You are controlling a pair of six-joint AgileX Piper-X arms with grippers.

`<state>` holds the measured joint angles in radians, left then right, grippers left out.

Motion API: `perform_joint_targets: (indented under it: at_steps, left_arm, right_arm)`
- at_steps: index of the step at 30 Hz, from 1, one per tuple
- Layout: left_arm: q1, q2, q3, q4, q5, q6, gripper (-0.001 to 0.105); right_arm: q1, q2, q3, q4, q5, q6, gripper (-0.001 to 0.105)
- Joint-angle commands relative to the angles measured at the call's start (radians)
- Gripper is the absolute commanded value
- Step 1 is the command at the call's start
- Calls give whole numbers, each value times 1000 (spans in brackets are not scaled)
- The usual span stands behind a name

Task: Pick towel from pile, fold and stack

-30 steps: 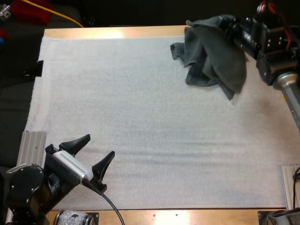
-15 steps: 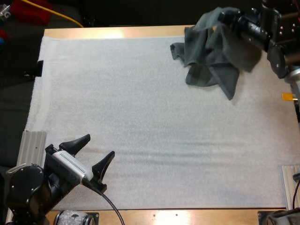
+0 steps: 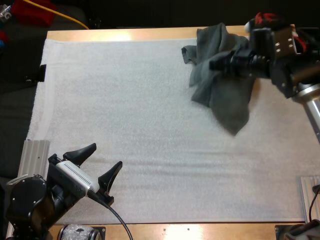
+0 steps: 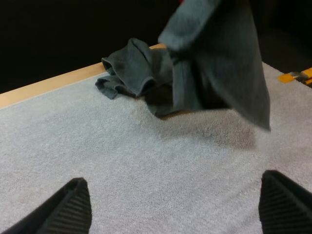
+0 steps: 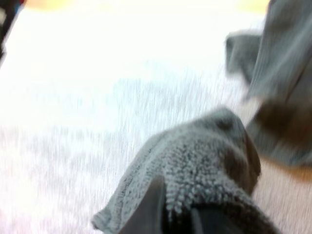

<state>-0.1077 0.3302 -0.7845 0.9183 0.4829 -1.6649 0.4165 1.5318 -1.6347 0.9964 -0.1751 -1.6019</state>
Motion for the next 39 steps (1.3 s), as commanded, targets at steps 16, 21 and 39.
perform_joint_targets:
  at_steps: [16, 21, 39]
  left_arm:
    - [-6, 4, -6, -3, 8, -5, 69]
    - [-6, 4, -6, -3, 8, -5, 69]
    - [-6, 4, -6, -3, 8, -5, 69]
  right_arm:
    - [245, -10, 148, 4, 94, 40, 1]
    - [310, -11, 237, -120, 82, 107, 1]
    - [473, 85, 272, -321, 29, 229, 37]
